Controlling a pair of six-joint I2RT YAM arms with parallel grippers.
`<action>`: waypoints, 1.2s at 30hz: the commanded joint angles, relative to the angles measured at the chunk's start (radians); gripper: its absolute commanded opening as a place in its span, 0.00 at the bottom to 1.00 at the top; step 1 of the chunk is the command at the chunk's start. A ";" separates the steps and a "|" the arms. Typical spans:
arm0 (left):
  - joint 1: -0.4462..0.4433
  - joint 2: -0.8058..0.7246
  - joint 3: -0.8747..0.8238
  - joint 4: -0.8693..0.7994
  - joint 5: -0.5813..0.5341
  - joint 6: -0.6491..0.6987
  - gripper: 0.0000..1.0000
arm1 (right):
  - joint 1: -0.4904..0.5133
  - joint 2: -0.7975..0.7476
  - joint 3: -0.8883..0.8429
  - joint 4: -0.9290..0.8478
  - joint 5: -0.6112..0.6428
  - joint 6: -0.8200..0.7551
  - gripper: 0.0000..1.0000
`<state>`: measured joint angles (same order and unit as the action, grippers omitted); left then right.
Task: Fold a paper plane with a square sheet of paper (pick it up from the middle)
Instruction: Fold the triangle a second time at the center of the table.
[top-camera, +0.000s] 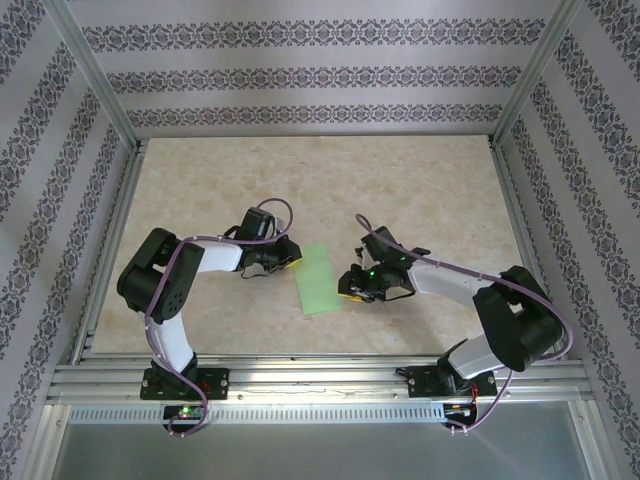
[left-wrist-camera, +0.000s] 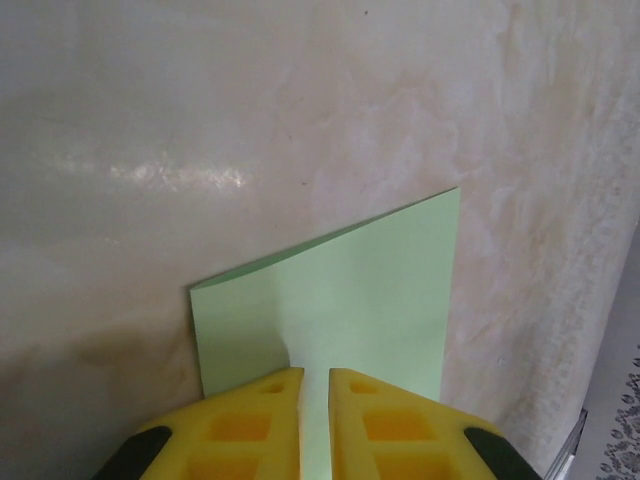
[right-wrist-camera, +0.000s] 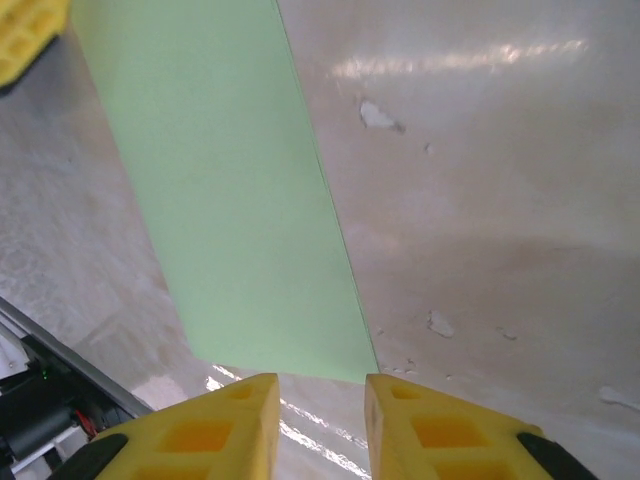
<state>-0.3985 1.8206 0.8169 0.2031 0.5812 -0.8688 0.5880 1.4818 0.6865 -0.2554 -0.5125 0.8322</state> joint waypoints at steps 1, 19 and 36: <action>0.015 0.022 -0.052 0.052 0.021 0.004 0.14 | 0.015 0.026 -0.022 0.040 -0.037 0.028 0.29; 0.021 -0.029 -0.055 0.030 0.058 0.021 0.16 | 0.020 0.068 -0.053 0.096 -0.061 0.074 0.32; 0.035 0.025 0.073 -0.028 0.058 0.029 0.18 | 0.021 -0.063 -0.108 0.086 -0.002 0.143 0.33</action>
<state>-0.3824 1.8027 0.8883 0.2272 0.6506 -0.8673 0.5987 1.4345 0.5941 -0.1818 -0.5133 0.9447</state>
